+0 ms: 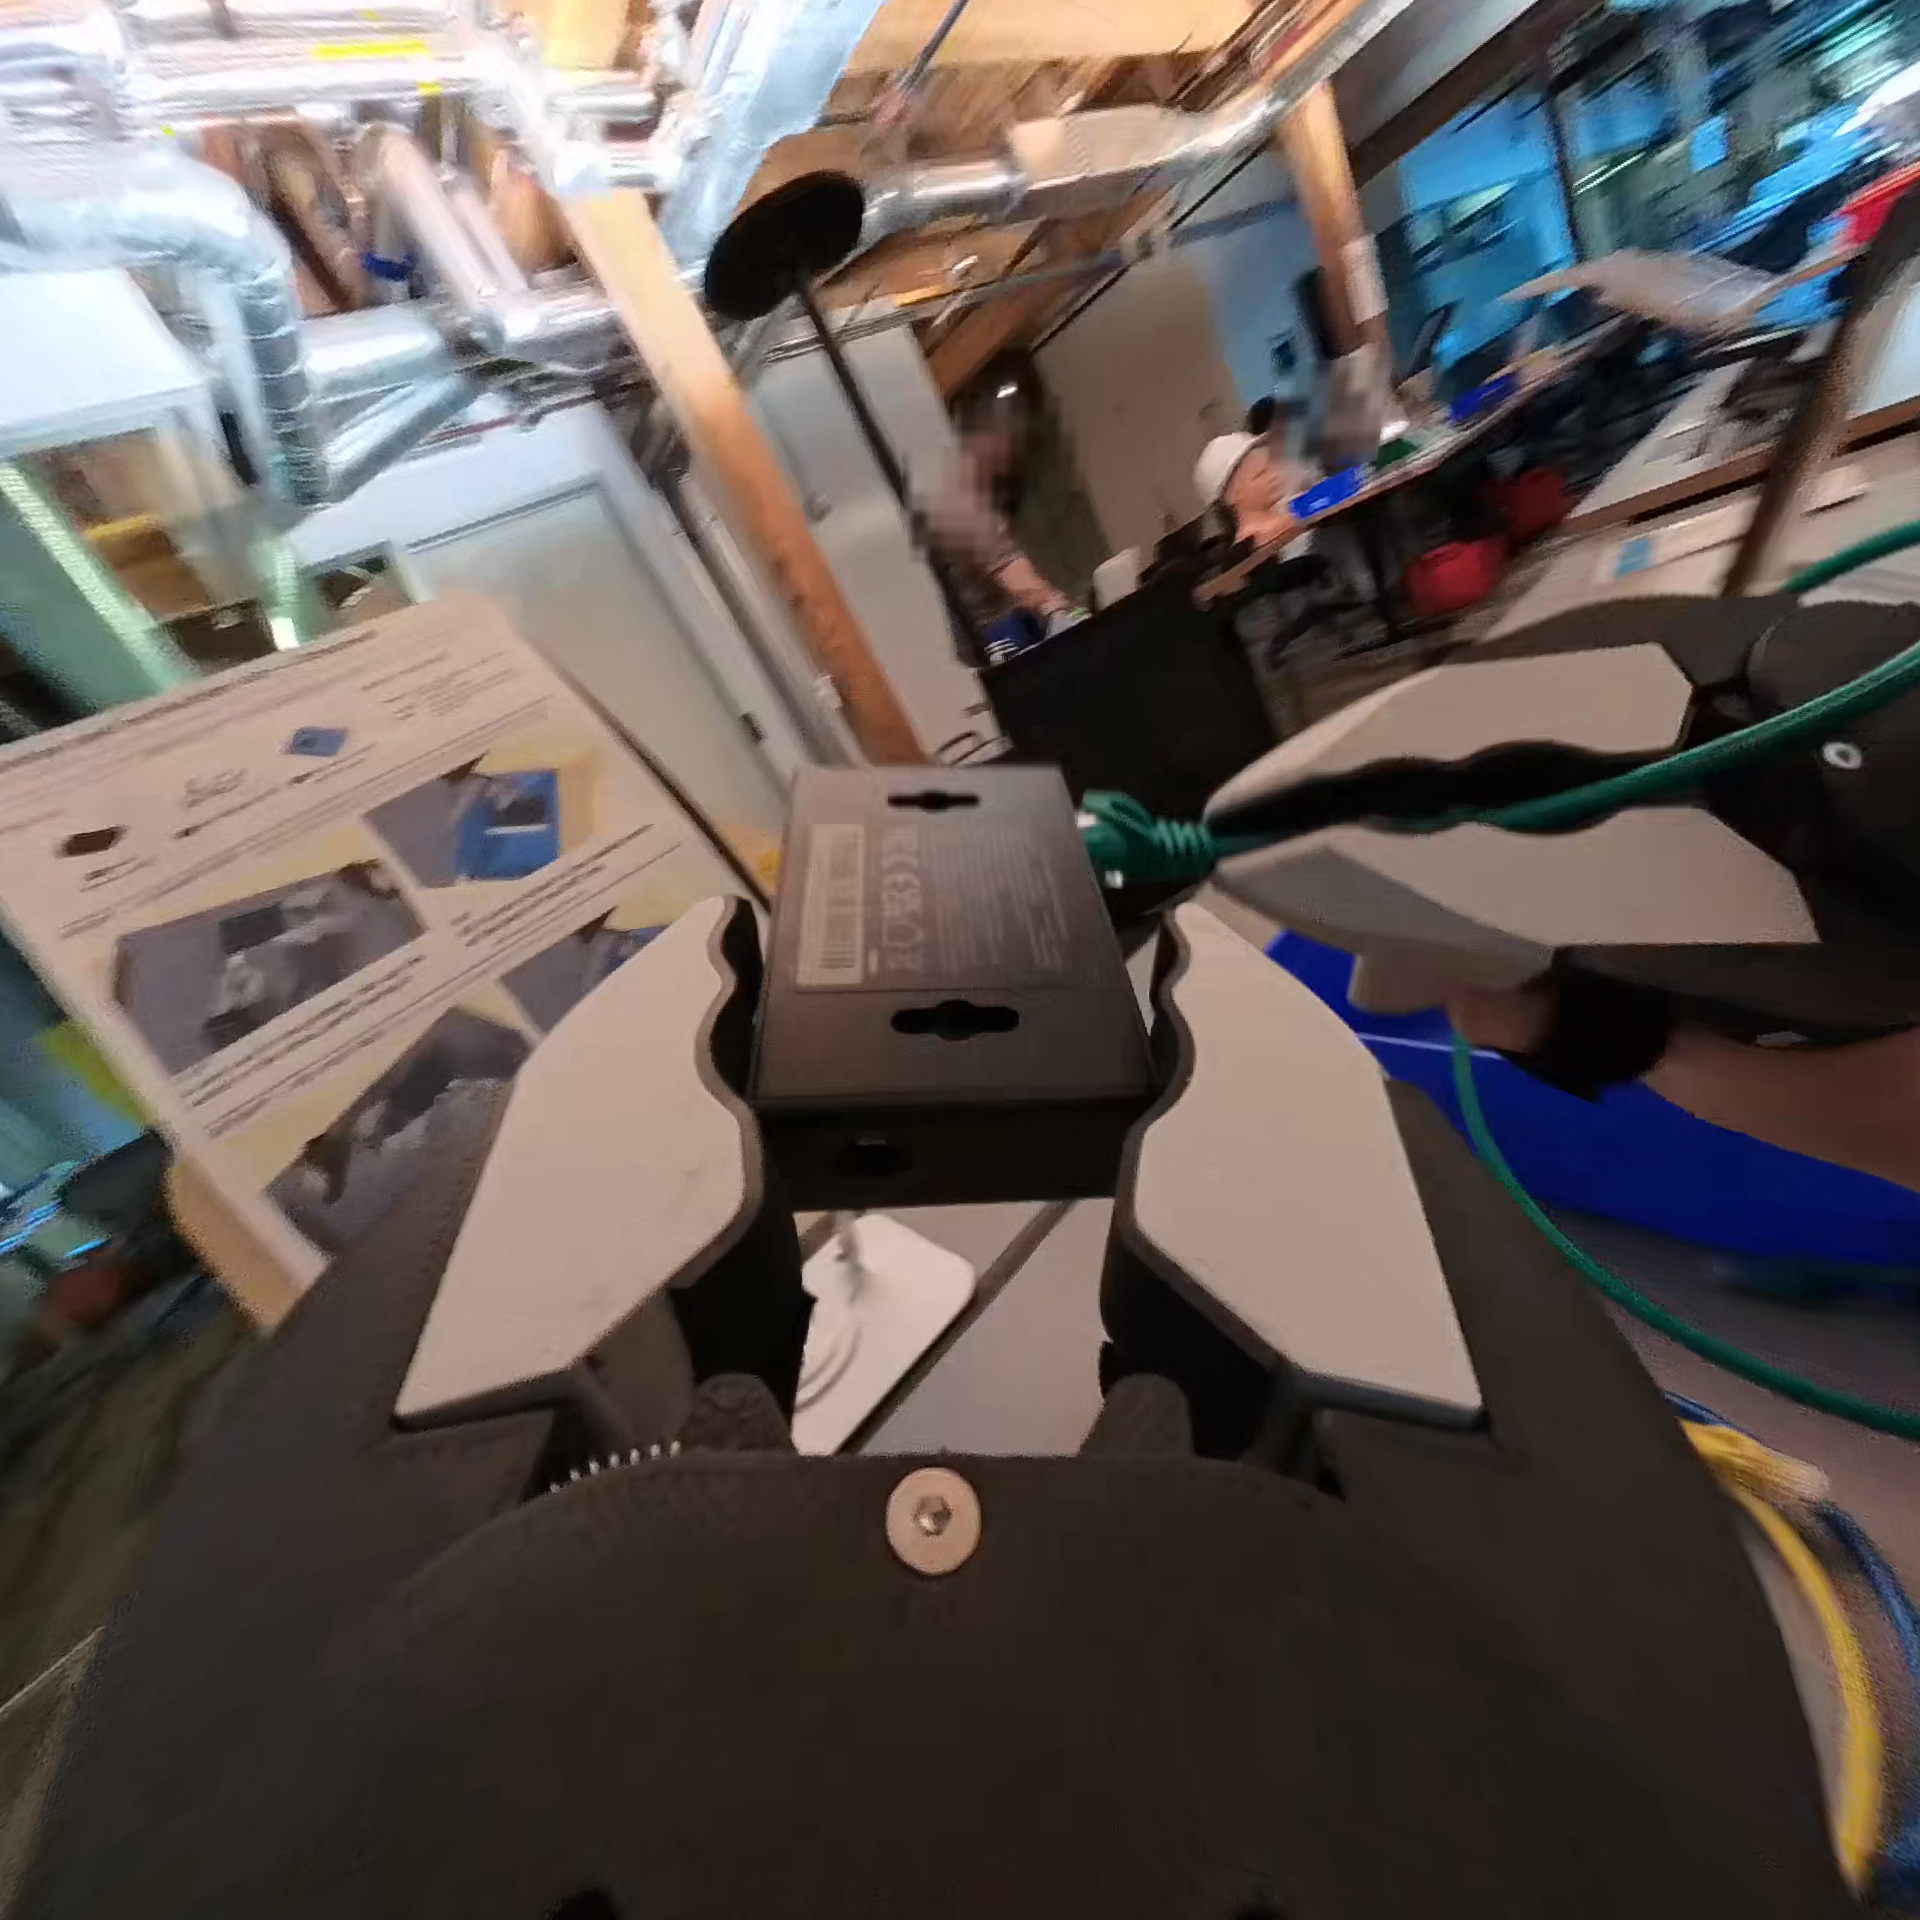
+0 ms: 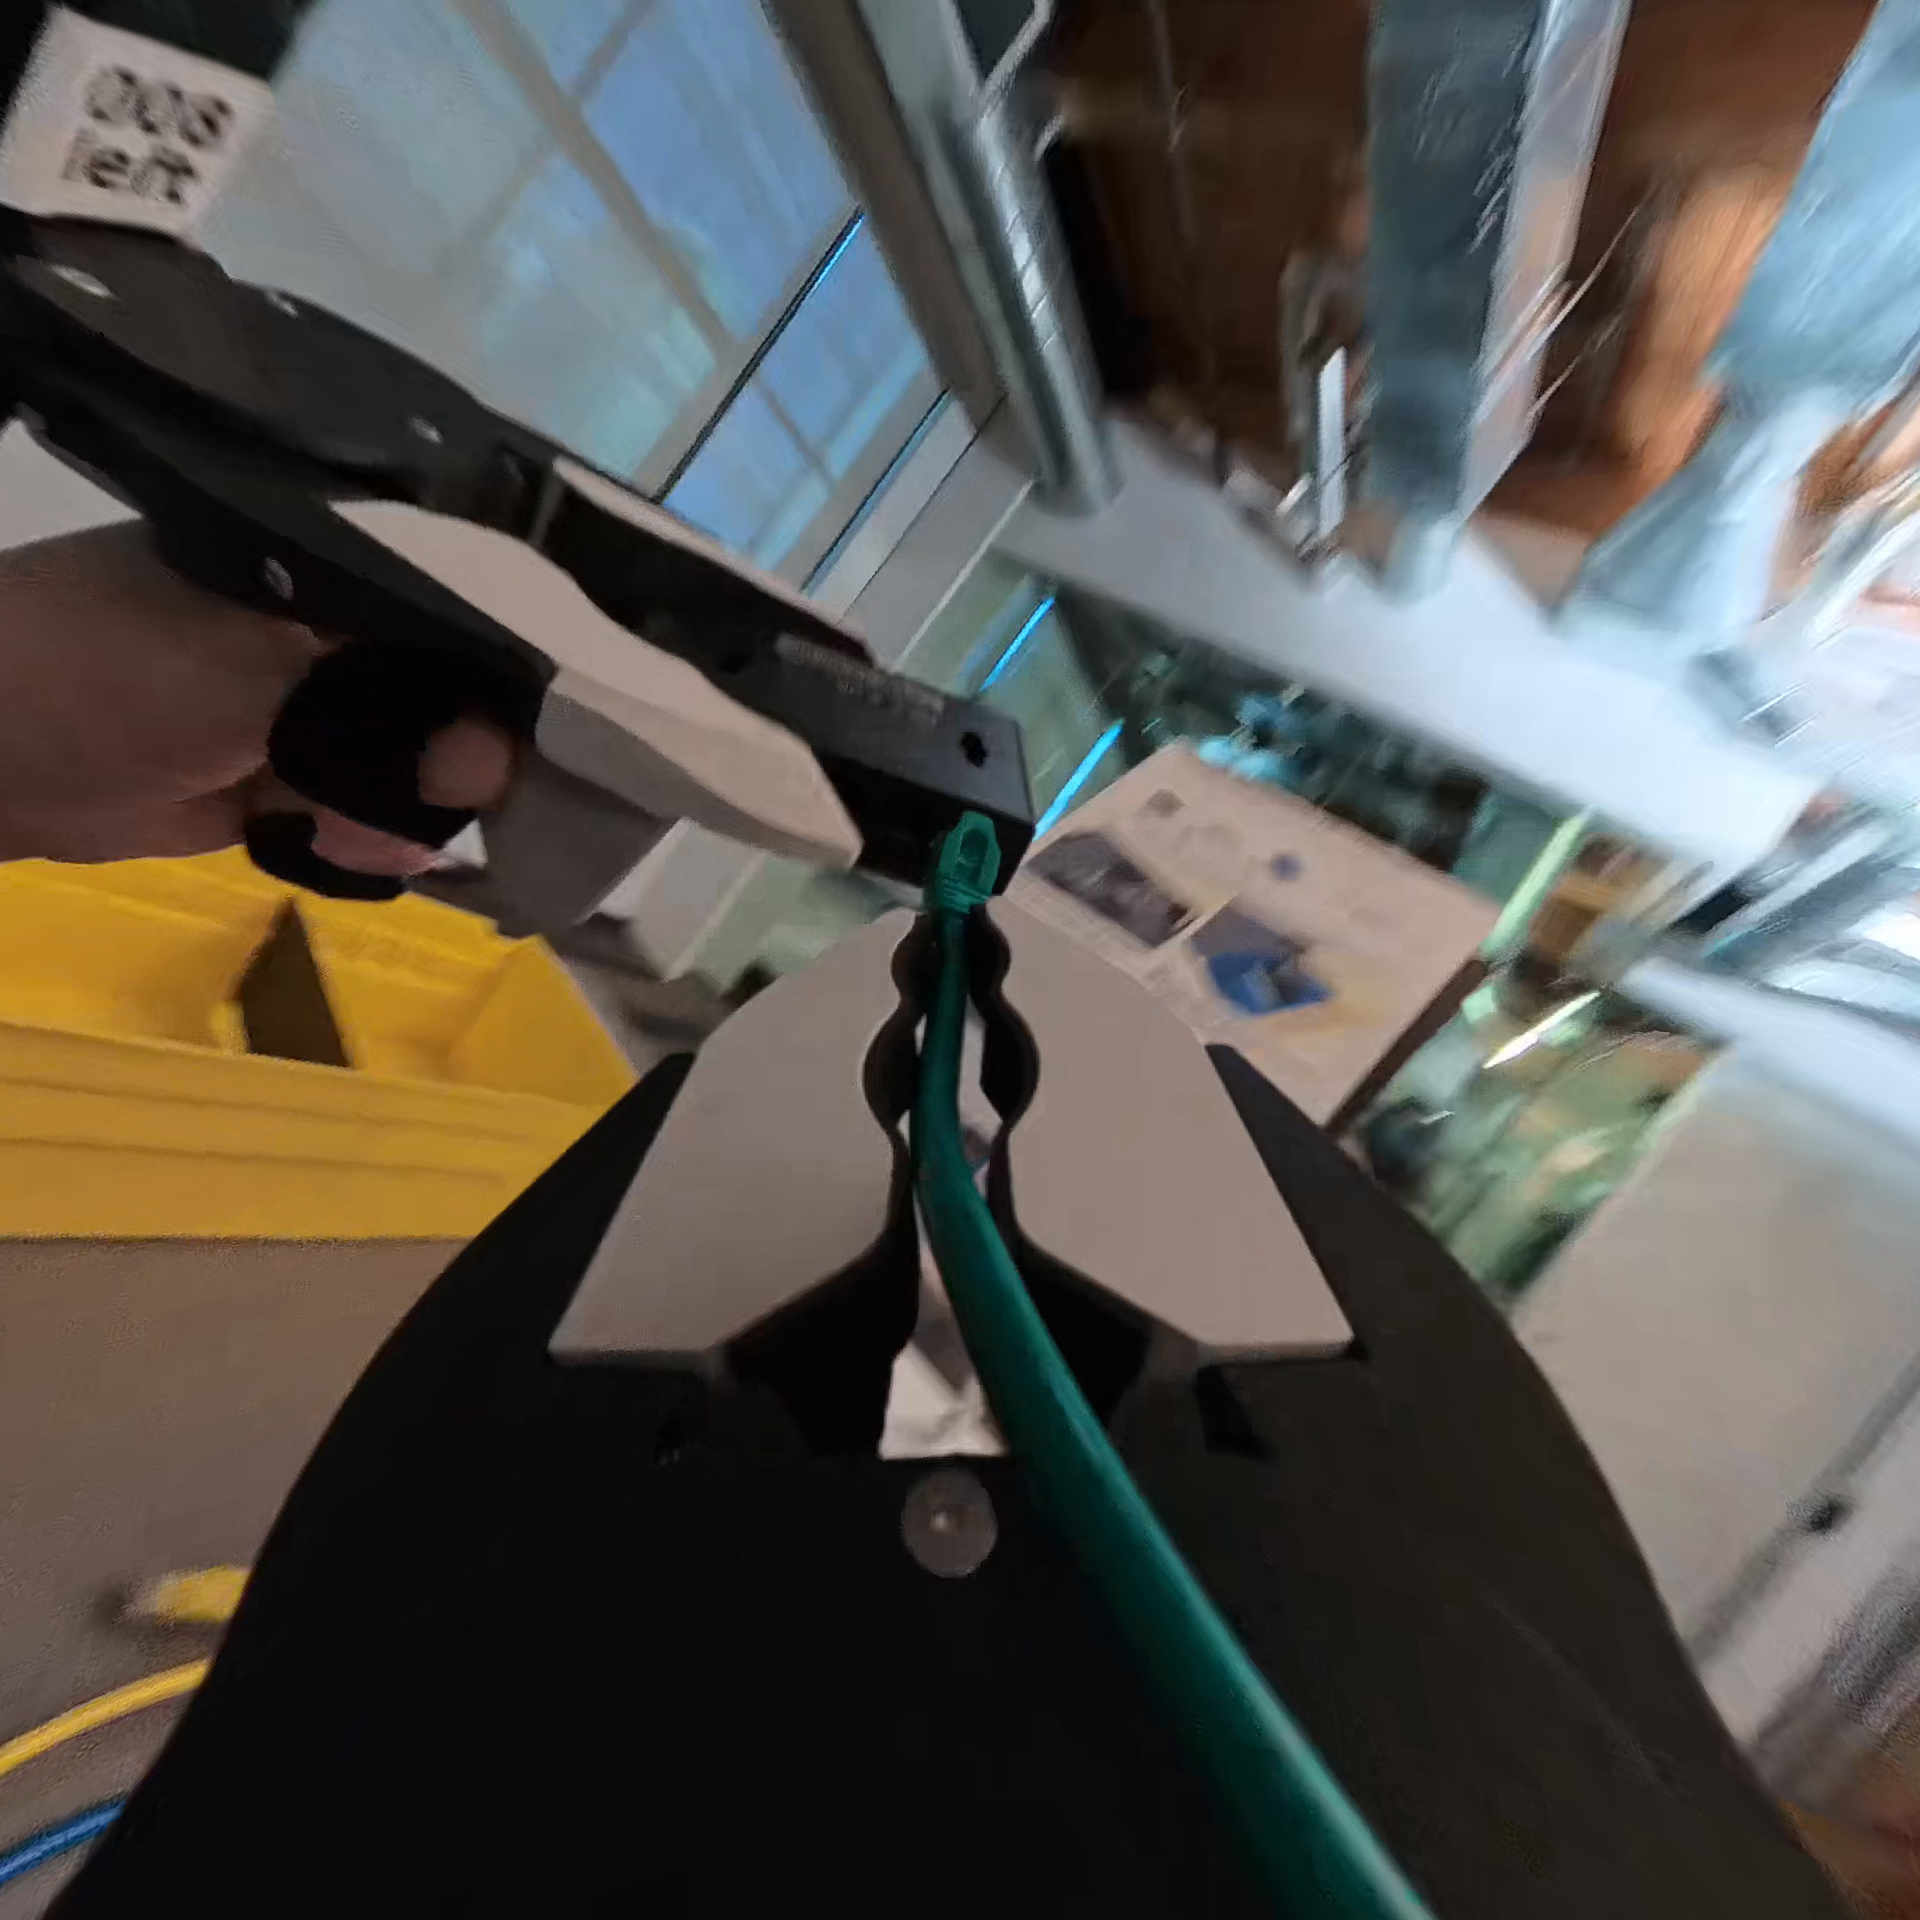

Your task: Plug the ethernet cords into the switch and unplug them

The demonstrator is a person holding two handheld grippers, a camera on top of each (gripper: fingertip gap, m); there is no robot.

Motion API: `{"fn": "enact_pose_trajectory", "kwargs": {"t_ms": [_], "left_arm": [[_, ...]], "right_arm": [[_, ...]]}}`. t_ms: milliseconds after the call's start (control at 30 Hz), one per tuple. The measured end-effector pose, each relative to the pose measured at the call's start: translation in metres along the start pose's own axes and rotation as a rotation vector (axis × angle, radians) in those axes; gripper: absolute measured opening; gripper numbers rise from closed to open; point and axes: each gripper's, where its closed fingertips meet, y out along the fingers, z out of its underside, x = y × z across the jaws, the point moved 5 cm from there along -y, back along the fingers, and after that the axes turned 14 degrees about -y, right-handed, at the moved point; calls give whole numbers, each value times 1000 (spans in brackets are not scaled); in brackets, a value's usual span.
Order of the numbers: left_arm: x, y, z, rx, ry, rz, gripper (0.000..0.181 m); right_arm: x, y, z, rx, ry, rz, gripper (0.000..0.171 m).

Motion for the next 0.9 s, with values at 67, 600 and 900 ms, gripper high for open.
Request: {"fn": "enact_pose_trajectory", "kwargs": {"t_ms": [67, 600, 900], "left_arm": [[10, 3, 3, 1, -41, -74, 72], [133, -79, -2, -68, -242, -420, 72], [146, -88, 6, 28, -130, -535, 72]], "right_arm": [[6, 9, 15, 30, 169, -116, 12], [90, -17, -6, 64, 242, -989, 15], [199, 8, 122, 577, -132, -1104, 16]]}}
